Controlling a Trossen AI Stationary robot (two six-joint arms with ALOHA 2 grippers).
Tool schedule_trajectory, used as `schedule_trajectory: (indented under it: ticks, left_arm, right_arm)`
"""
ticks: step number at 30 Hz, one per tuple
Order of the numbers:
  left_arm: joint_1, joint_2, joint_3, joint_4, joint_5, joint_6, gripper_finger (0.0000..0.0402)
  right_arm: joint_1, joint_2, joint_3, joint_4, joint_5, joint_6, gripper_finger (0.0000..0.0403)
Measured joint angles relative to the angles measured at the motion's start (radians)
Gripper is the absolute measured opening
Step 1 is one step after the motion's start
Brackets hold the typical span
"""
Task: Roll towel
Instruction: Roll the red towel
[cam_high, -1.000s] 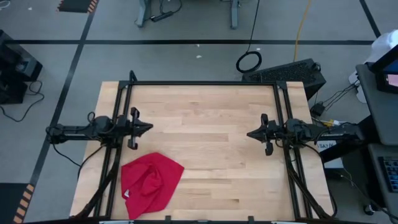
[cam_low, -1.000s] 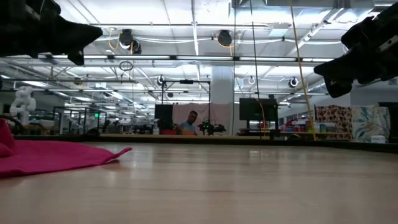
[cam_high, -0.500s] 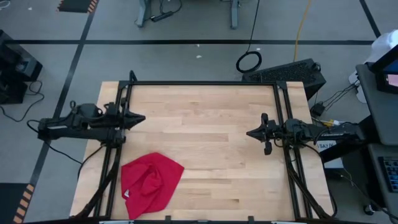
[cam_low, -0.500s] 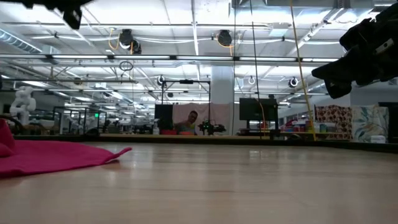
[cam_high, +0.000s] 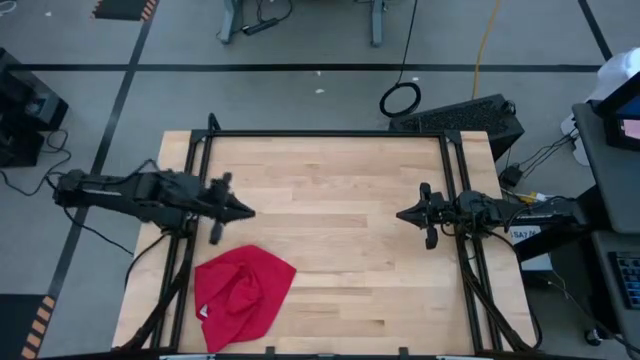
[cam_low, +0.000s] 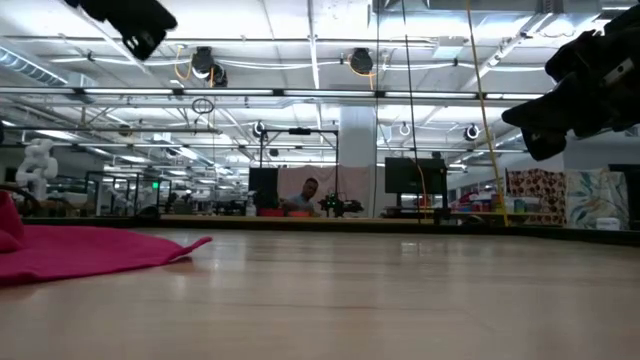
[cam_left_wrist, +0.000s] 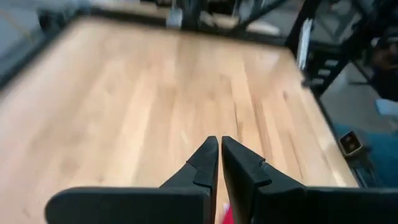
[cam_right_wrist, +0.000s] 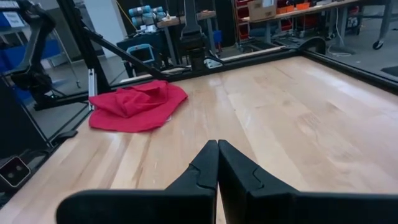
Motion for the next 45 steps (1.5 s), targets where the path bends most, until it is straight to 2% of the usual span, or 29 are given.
schedule_trajectory:
  ticks: [5, 8, 15, 19, 23, 26, 30, 34, 40, 45]
  left_arm:
    - [-0.07, 0.142, 0.0, -0.024, 0.002, -0.025, 0.0029]
    - [-0.116, 0.248, 0.0, -0.036, 0.002, -0.028, 0.0047]
    - [-0.182, 0.505, 0.0, 0.006, -0.11, -0.05, 0.0149]
    - [-0.205, 0.641, 0.0, 0.051, -0.121, -0.05, 0.0207]
    - [-0.231, 0.741, 0.0, 0.081, -0.103, -0.051, 0.0243]
    - [-0.245, 0.788, 0.0, 0.097, -0.102, -0.051, 0.0254]
    - [-0.256, 0.821, 0.0, 0.107, -0.1, -0.045, 0.0251]
    - [-0.265, 0.846, 0.0, 0.107, -0.098, -0.025, 0.0224]
    - [-0.266, 0.876, 0.001, 0.111, -0.099, -0.02, 0.0145]
    - [-0.268, 0.876, 0.003, 0.107, -0.098, -0.018, 0.0069]
  right_arm:
    - [0.0, 0.0, 0.0, 0.0, 0.007, -0.062, 0.0]
    - [0.0, 0.0, 0.0, 0.006, 0.029, -0.074, 0.0]
    - [0.0, 0.0, 0.0, 0.011, 0.032, -0.05, 0.0]
    - [0.0, 0.0, 0.0, 0.01, 0.032, -0.021, 0.0]
    - [0.0, 0.0, 0.0, 0.011, 0.031, 0.05, 0.0]
    - [0.0, 0.0, -0.001, 0.011, 0.03, 0.089, 0.0]
    - [0.0, 0.0, -0.001, 0.038, 0.029, 0.137, 0.0]
    - [0.012, 0.001, -0.002, 0.134, 0.005, 0.166, 0.0]
    - [0.085, 0.028, -0.002, 0.252, 0.007, 0.105, 0.0]
    - [0.178, 0.115, -0.002, 0.35, 0.018, 0.118, 0.0]
